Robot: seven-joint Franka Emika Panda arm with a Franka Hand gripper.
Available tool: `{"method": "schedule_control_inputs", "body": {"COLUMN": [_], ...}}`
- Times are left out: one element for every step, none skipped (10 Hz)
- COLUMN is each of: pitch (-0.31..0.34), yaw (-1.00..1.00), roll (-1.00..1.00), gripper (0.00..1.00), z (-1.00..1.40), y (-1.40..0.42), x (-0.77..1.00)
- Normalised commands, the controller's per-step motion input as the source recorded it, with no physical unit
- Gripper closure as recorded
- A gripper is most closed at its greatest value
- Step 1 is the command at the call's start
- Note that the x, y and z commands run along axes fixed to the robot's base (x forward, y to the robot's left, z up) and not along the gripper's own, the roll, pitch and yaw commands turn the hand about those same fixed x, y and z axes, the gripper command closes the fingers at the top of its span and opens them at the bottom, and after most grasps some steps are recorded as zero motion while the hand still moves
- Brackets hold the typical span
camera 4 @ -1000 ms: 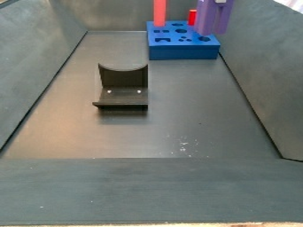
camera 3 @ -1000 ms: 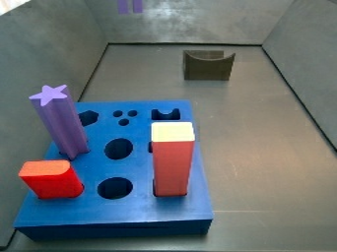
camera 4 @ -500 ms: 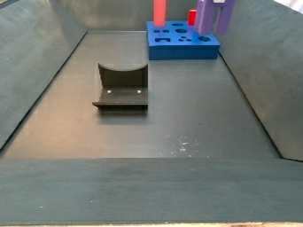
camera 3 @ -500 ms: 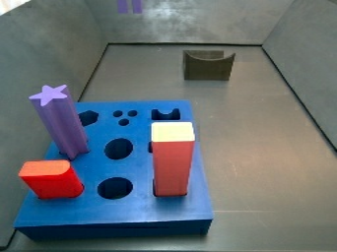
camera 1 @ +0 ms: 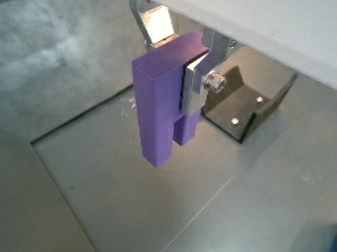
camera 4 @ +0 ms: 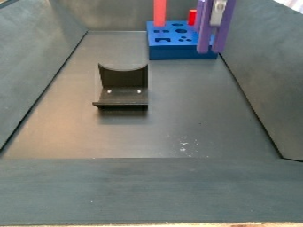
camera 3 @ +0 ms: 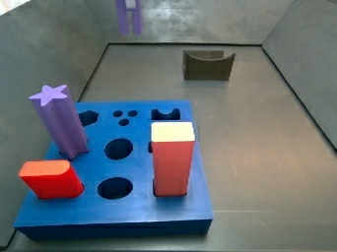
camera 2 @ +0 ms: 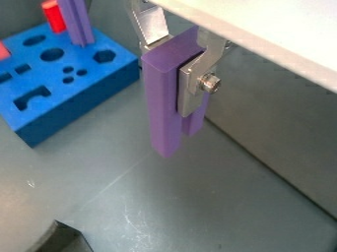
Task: Pick up the double-square object. Move up. Rotate the double-square object. Move to above the board. Insert the double-square object.
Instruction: Rotate the double-square object.
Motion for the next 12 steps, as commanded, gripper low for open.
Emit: {"method": "schedule_control_inputs", "body": {"pitch": [-0.044,-0.049,-0.05,-0.051,-0.051,-0.052,-0.053,-0.056,-0.056,-0.054,-0.051,-0.047], "yaw": [0.03,0.02,0.02,0.02,0.02,0.02,0.02,0.02,0.02,0.02,0.02,0.02], "roll": [-0.01,-0.01,-0.01,-0.01,-0.02,-0.02,-0.02,-0.02,-0.03,-0.03,-0.03,-0.04], "gripper": [1.0,1.0,1.0,1.0,1.0,1.0,1.0,1.0,1.0,1.0,1.0,1.0], "z": [-1.0,-1.0,-1.0,-1.0,-1.0,-1.0,-1.0,-0.9,-0.78,-0.65,-0.53,-0.37], "y": [0.0,0.0,0.0,0.0,0.0,0.0,0.0,0.0,0.0,-0.01,-0.01,-0.01], "x": [0.02,0.03,0.03,0.03,0.03,0.03,0.03,0.03,0.03,0.03,0.03,0.03]}}
